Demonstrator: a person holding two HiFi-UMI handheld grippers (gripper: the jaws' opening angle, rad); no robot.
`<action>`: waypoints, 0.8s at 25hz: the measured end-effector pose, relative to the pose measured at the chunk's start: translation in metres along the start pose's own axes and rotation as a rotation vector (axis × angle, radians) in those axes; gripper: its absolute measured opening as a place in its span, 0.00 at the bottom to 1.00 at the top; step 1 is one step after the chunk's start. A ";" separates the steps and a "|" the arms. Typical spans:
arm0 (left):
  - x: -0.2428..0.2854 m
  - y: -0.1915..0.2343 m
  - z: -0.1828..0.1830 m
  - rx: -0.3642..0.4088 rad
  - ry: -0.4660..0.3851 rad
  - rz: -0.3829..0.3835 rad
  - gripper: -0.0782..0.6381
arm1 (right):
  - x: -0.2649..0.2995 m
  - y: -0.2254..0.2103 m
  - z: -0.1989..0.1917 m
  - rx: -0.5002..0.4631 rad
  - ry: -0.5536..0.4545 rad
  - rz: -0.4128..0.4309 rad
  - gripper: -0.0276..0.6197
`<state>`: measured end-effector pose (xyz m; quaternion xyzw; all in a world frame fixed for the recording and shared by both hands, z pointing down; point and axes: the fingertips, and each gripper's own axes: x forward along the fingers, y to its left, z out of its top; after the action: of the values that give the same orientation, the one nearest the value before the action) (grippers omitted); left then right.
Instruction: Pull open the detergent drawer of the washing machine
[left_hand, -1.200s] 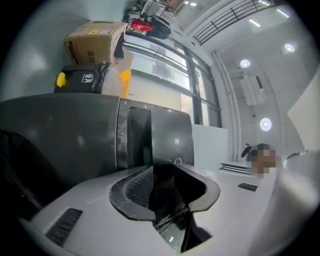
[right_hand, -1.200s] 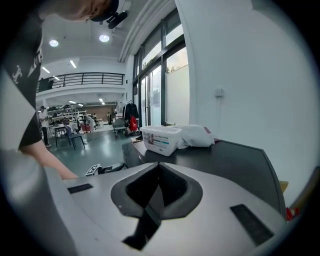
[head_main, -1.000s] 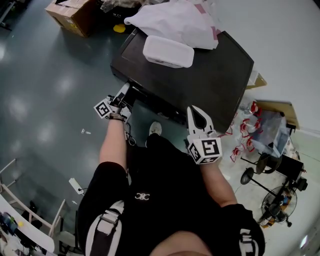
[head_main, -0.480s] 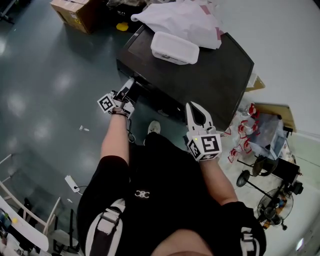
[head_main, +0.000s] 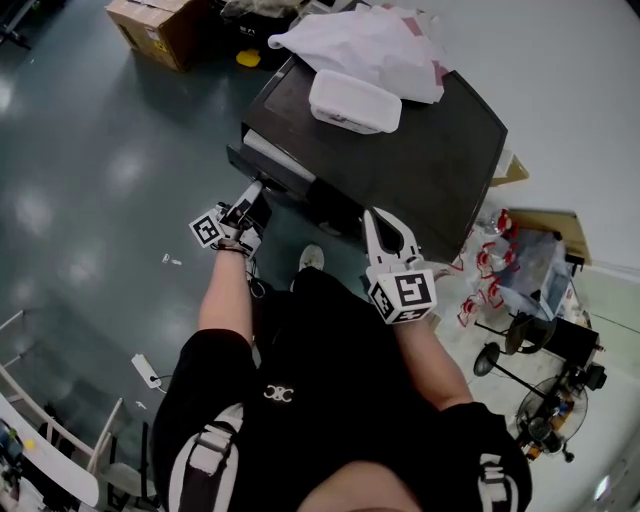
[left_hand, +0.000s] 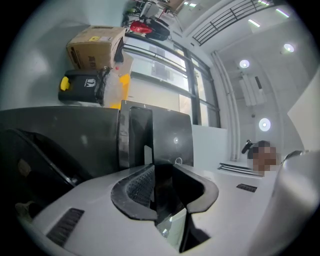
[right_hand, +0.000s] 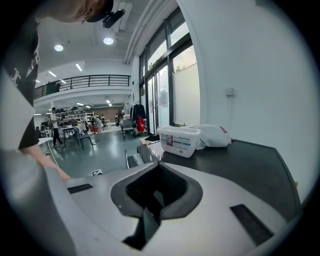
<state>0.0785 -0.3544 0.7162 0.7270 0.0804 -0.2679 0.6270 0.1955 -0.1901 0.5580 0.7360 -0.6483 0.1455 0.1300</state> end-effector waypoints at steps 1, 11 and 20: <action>-0.007 -0.004 -0.001 -0.003 0.001 0.002 0.25 | 0.002 0.006 -0.001 0.001 0.001 0.007 0.05; -0.070 -0.041 -0.014 -0.008 0.004 0.039 0.25 | 0.019 0.066 0.015 0.032 -0.027 0.068 0.05; -0.097 -0.057 -0.018 -0.012 0.042 0.078 0.25 | 0.019 0.098 0.026 0.041 -0.048 0.071 0.05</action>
<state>-0.0242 -0.3049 0.7156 0.7313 0.0668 -0.2273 0.6396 0.1020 -0.2291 0.5417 0.7183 -0.6738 0.1457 0.0941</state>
